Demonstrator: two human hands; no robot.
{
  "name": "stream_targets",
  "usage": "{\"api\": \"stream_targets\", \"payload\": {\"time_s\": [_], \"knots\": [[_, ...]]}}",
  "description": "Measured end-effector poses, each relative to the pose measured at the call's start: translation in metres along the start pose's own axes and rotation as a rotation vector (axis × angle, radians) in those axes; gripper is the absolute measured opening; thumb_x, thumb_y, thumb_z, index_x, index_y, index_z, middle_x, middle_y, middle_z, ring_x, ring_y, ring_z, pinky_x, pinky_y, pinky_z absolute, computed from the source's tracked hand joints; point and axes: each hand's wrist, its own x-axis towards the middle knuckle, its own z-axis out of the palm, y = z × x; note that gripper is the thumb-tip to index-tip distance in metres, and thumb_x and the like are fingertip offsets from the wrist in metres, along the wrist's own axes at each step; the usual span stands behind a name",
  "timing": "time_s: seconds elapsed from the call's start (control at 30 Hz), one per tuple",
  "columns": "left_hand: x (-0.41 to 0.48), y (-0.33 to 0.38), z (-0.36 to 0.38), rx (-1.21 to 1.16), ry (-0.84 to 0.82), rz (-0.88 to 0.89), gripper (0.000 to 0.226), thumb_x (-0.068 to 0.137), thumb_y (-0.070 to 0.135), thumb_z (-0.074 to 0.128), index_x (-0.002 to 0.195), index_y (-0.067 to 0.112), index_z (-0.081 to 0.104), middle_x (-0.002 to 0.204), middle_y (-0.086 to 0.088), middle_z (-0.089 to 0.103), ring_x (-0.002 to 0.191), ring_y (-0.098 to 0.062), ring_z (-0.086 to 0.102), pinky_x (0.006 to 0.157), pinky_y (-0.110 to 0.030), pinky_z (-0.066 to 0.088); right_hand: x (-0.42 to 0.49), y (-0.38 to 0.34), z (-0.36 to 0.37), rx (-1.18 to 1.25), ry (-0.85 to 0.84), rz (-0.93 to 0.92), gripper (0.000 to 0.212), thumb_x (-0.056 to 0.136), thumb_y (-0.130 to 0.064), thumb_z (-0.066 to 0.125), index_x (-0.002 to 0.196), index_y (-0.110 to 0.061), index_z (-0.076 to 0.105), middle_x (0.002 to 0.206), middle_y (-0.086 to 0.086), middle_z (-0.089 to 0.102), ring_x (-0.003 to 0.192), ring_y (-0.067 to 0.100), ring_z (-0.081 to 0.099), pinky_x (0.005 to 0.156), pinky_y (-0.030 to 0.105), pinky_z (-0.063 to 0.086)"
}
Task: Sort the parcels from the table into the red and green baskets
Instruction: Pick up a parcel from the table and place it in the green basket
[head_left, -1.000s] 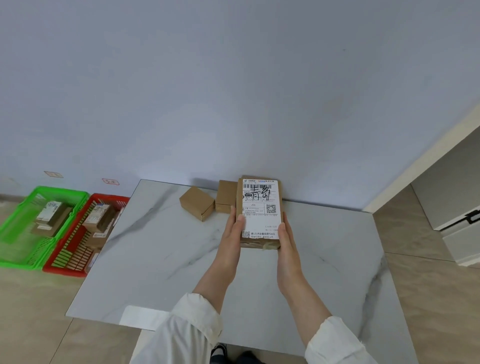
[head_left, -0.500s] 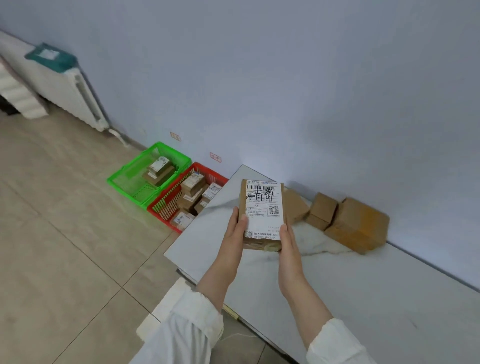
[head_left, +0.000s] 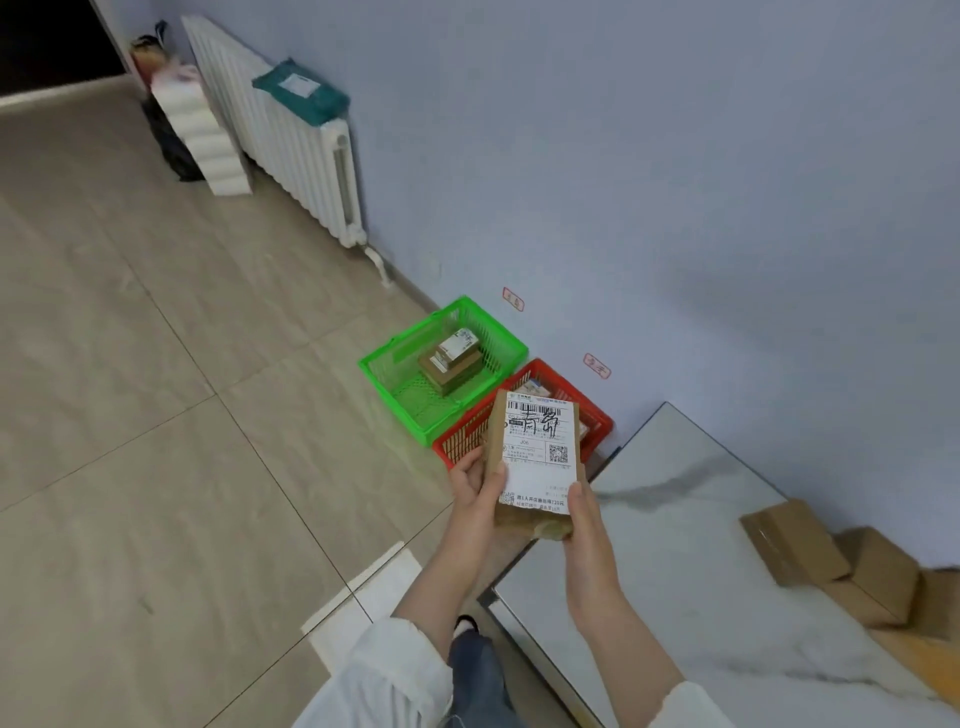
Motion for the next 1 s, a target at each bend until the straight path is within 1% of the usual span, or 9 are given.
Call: {"api": "stream_targets", "payload": {"time_s": [0.13,0.27,0.3,0.4,0.47,0.63,0.73,0.93,1.0], "knots": [[0.065,0.03,-0.042,0.049,0.02,-0.022,0.031,0.096,0.019,0.047,0.124,0.016,0.035,0.132,-0.007,0.051,0.096,-0.005,0.054,0.068,-0.012,0.048,0.063,0.001,0.055,0.01,-0.001,0.017,0.045,0.099,-0.034,0.038,0.144,-0.032,0.034,0.144,-0.005,0.045,0.132,0.015,0.043,0.11,0.043,0.035],[0.128,0.075,-0.076,0.121,0.02,-0.025,0.04,0.095,0.021,0.051,0.133,0.017,0.038,0.129,-0.001,0.05,0.098,0.001,0.053,0.066,-0.003,0.046,0.124,-0.014,0.114,0.031,-0.011,0.086,0.046,0.098,-0.04,0.039,0.144,-0.035,0.033,0.142,-0.007,0.045,0.13,0.016,0.044,0.104,0.037,0.039],[0.145,0.085,-0.085,0.15,0.026,-0.019,0.042,0.094,0.024,0.053,0.133,0.02,0.039,0.131,0.0,0.048,0.104,-0.002,0.053,0.073,-0.005,0.045,0.138,-0.019,0.128,0.041,0.0,0.101,0.047,0.098,-0.041,0.039,0.144,-0.035,0.032,0.142,-0.009,0.044,0.128,0.014,0.044,0.102,0.035,0.039],[0.197,0.112,-0.106,0.281,0.065,-0.02,0.046,0.093,0.034,0.054,0.137,0.029,0.041,0.133,0.005,0.035,0.13,-0.011,0.036,0.108,-0.029,0.033,0.18,-0.036,0.165,0.07,0.057,0.125,0.047,0.098,-0.037,0.041,0.143,-0.03,0.029,0.14,-0.008,0.044,0.125,0.015,0.046,0.094,0.032,0.04],[0.229,0.128,-0.116,0.319,0.056,-0.035,0.049,0.092,0.038,0.053,0.139,0.032,0.04,0.138,0.004,0.031,0.135,-0.011,0.03,0.115,-0.037,0.026,0.208,-0.044,0.188,0.07,0.096,0.128,0.045,0.098,-0.037,0.041,0.14,-0.028,0.03,0.139,-0.006,0.045,0.124,0.015,0.046,0.09,0.03,0.039],[0.317,0.164,-0.134,0.373,-0.065,-0.064,0.051,0.092,0.033,0.055,0.141,0.029,0.038,0.138,0.002,0.037,0.134,-0.014,0.034,0.114,-0.037,0.029,0.273,-0.062,0.235,0.084,0.21,0.119,0.042,0.098,-0.033,0.042,0.138,-0.02,0.033,0.139,-0.002,0.046,0.122,0.013,0.045,0.092,0.026,0.034],[0.366,0.18,-0.138,0.383,-0.179,-0.085,0.048,0.092,0.021,0.058,0.137,0.022,0.042,0.131,0.002,0.047,0.125,-0.015,0.047,0.1,-0.027,0.039,0.306,-0.068,0.256,0.106,0.329,0.104,0.043,0.098,-0.029,0.044,0.138,-0.017,0.033,0.138,-0.001,0.045,0.12,0.011,0.044,0.094,0.025,0.032],[0.449,0.179,-0.138,0.475,-0.285,-0.218,0.039,0.091,0.012,0.058,0.127,0.017,0.044,0.129,-0.008,0.057,0.114,-0.019,0.056,0.097,-0.033,0.046,0.364,-0.058,0.274,0.052,0.469,0.116,0.051,0.096,-0.025,0.05,0.144,-0.02,0.035,0.141,-0.006,0.043,0.13,0.015,0.041,0.109,0.039,0.034],[0.472,0.172,-0.134,0.52,-0.301,-0.265,0.039,0.092,0.01,0.057,0.127,0.015,0.042,0.126,-0.005,0.056,0.112,-0.018,0.055,0.087,-0.021,0.047,0.385,-0.054,0.272,0.049,0.51,0.155,0.053,0.095,-0.027,0.051,0.145,-0.022,0.034,0.143,-0.004,0.042,0.129,0.016,0.041,0.107,0.038,0.035]]}}
